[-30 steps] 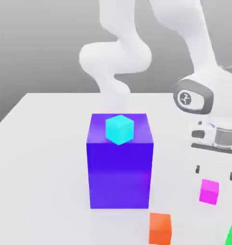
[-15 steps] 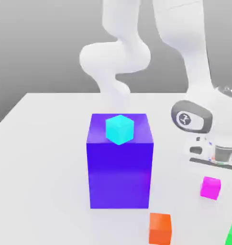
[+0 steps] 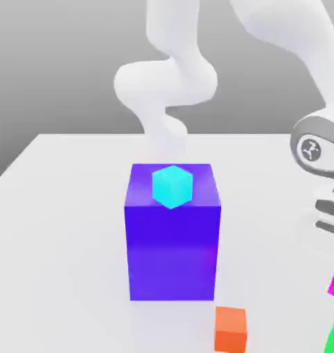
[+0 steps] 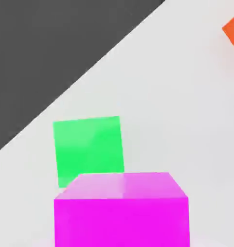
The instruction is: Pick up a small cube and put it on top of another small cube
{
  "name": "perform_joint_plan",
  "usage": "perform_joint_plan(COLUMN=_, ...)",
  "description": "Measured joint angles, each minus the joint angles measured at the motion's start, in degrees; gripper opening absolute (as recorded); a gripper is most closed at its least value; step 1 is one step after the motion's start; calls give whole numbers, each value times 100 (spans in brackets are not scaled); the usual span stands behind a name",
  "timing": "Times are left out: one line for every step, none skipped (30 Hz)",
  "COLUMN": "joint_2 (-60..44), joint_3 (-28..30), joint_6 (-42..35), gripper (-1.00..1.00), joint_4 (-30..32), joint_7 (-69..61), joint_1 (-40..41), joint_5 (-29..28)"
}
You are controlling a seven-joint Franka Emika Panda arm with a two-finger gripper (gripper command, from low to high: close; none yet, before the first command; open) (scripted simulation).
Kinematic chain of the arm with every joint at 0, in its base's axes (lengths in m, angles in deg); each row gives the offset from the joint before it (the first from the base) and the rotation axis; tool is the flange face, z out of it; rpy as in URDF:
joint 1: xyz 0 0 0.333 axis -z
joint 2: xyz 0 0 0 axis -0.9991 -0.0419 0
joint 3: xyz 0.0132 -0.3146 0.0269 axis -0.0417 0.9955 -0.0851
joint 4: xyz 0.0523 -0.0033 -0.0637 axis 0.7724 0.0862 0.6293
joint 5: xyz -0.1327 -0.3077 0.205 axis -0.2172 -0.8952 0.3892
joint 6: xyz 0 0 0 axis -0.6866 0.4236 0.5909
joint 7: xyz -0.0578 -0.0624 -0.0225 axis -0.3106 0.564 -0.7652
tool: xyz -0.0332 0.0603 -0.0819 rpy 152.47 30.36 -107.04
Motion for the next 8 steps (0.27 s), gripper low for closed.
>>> perform_joint_plan(joint_2=-177, joint_3=70, joint_6=120, gripper=-100, joint_4=-59, joint_7=82, joint_1=-41, joint_5=-71)
perform_joint_plan(joint_2=-373, joint_3=149, joint_6=275, gripper=-100, joint_4=-97, joint_7=156, joint_1=-95, joint_5=-156)
perform_joint_plan(joint_2=-560, joint_3=225, joint_6=432, gripper=100, joint_4=-122, joint_7=220, joint_1=-152, joint_5=-238)
perform_joint_plan(joint_2=-560, joint_3=225, joint_6=433, gripper=100, joint_4=-122, joint_7=220, joint_1=-152, joint_5=-238)
perform_joint_plan(joint_2=-560, joint_3=225, joint_6=433, gripper=100, joint_4=-122, joint_7=220, joint_1=-152, joint_5=-238)
perform_joint_plan(joint_2=-560, joint_3=225, joint_6=433, gripper=100, joint_4=-122, joint_7=220, joint_1=-152, joint_5=-238)
perform_joint_plan(joint_2=-560, joint_3=225, joint_6=433, gripper=100, joint_4=-122, joint_7=220, joint_1=-152, joint_5=-238)
perform_joint_plan(joint_2=-560, joint_3=225, joint_6=433, gripper=100, joint_4=-122, joint_7=220, joint_1=-152, joint_5=-238)
